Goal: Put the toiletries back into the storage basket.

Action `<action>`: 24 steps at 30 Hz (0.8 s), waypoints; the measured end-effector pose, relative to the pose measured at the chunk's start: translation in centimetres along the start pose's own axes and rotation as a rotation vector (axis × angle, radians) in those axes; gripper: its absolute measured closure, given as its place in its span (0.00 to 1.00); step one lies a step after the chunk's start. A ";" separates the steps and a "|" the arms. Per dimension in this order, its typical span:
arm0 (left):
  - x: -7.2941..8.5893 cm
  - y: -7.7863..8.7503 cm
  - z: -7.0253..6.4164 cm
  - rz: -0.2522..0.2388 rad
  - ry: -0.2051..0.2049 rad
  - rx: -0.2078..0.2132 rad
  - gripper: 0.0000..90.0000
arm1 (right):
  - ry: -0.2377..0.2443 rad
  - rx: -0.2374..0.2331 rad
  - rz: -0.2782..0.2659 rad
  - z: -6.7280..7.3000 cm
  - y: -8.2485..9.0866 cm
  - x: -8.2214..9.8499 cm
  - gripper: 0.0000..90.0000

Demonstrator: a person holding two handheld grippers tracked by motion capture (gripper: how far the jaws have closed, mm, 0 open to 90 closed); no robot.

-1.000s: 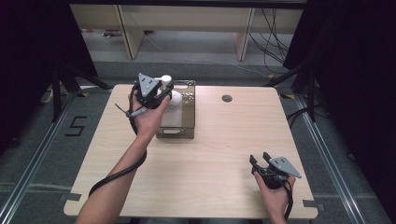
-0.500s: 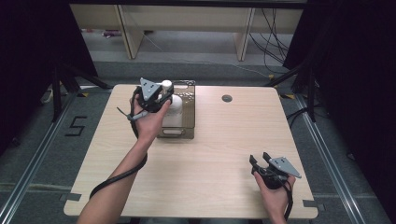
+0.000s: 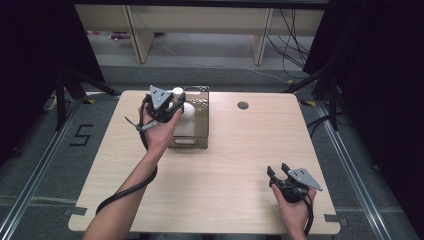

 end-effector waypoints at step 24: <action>0.8 0.9 0.4 -0.028 0.007 -0.025 0.65 | 0.029 0.000 -0.001 0.0 0.0 0.0 0.47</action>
Point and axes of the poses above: each handheld gripper's, and its own axes: y roughly backward along the jaws, x roughly out of its underside, z roughly to its left, the point moved 7 cm from there along -y, roughly forward along the jaws, and after that the axes turned 15 degrees about z, right-handed, at the moved point
